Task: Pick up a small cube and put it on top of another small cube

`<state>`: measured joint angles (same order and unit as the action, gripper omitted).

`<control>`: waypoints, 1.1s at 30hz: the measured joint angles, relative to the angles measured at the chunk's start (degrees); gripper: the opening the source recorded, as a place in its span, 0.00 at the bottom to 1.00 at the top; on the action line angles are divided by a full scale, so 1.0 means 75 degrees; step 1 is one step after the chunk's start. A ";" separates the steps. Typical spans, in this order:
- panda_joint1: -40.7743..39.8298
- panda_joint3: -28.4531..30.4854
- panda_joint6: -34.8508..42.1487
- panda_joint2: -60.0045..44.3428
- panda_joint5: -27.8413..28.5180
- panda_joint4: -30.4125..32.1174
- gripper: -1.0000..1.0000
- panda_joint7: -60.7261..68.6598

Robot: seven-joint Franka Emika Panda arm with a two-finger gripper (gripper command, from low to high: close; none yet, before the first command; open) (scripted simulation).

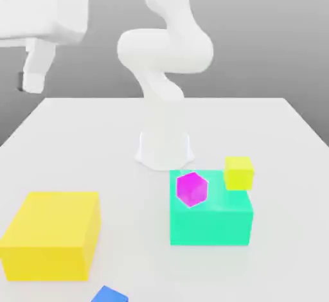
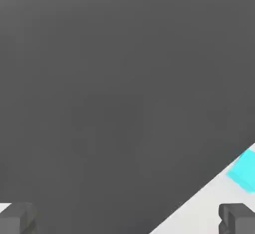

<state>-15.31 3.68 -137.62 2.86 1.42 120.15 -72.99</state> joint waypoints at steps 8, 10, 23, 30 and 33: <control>-0.0584 0.0362 -0.0303 -0.2226 -0.0397 -0.0599 0.50 -0.1083; -0.0723 0.0466 -0.0374 -0.2787 -0.0560 -0.0750 0.50 -0.1316; -0.1378 0.0541 -0.1298 -0.5531 -0.1394 -0.1463 0.00 -0.1872; -0.1284 0.0670 -0.0812 -0.4908 -0.1300 -0.1317 0.00 -0.1942; -0.0947 0.0477 -0.0521 -0.4078 -0.0992 -0.0812 0.00 -0.1604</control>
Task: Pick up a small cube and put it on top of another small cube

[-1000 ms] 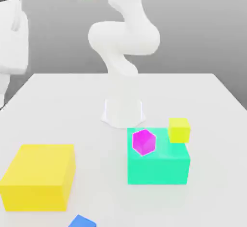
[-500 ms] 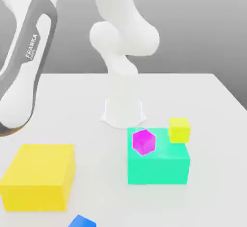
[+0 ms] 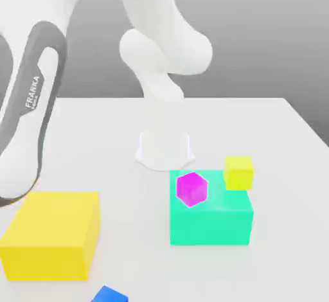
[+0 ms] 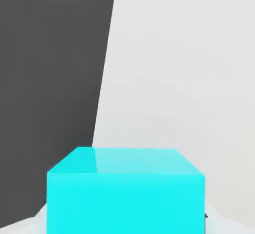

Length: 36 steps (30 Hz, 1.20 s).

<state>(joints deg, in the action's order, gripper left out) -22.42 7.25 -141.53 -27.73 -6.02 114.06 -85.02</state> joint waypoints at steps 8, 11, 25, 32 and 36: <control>0.1018 -0.1075 0.0455 0.2241 0.0623 0.1744 0.00 0.1667; 0.1515 -0.1516 0.0626 0.3070 0.0639 0.2403 0.00 0.2442; 0.4169 -0.2415 0.1455 0.6985 -0.0134 0.5471 0.00 0.6677; 0.5720 -0.2607 0.1646 0.8629 -0.0525 0.6924 0.00 0.8624; 0.5813 -0.2757 0.0488 0.7908 -0.0634 0.7366 0.00 0.8758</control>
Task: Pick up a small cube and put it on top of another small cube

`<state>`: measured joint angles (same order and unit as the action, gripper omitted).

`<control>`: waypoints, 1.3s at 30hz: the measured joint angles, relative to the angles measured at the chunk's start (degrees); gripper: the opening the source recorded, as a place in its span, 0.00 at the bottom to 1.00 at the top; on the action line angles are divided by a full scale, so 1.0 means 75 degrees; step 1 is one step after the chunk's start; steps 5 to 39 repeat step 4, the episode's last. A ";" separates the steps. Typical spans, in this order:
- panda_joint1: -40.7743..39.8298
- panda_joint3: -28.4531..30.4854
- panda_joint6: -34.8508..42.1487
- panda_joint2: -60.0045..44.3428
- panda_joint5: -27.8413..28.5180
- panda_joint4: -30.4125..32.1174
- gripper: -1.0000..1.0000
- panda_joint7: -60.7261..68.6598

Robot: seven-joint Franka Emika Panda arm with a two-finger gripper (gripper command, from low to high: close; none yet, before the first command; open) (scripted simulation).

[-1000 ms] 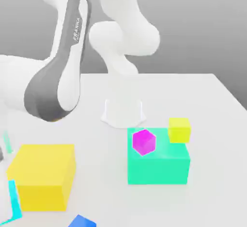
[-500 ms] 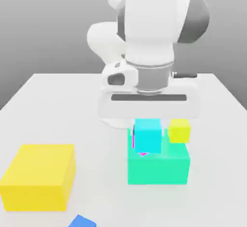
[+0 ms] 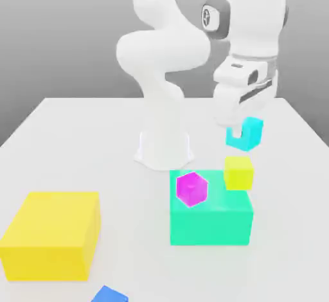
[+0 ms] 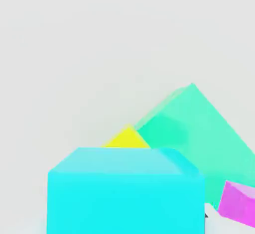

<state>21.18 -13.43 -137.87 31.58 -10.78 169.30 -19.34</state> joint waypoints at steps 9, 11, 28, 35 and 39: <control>-0.0001 -0.0062 -0.0524 -0.0365 -0.0038 0.0159 1.00 0.0009; -0.0001 -0.0062 -0.0524 -0.0365 -0.0038 0.0159 1.00 0.0009; -0.0001 -0.0062 -0.0524 -0.0365 -0.0038 0.0159 1.00 0.0009; -0.0001 -0.0062 -0.0524 -0.0365 -0.0038 0.0159 1.00 0.0009; -0.0001 -0.0062 -0.0524 -0.0365 -0.0038 0.0159 1.00 0.0009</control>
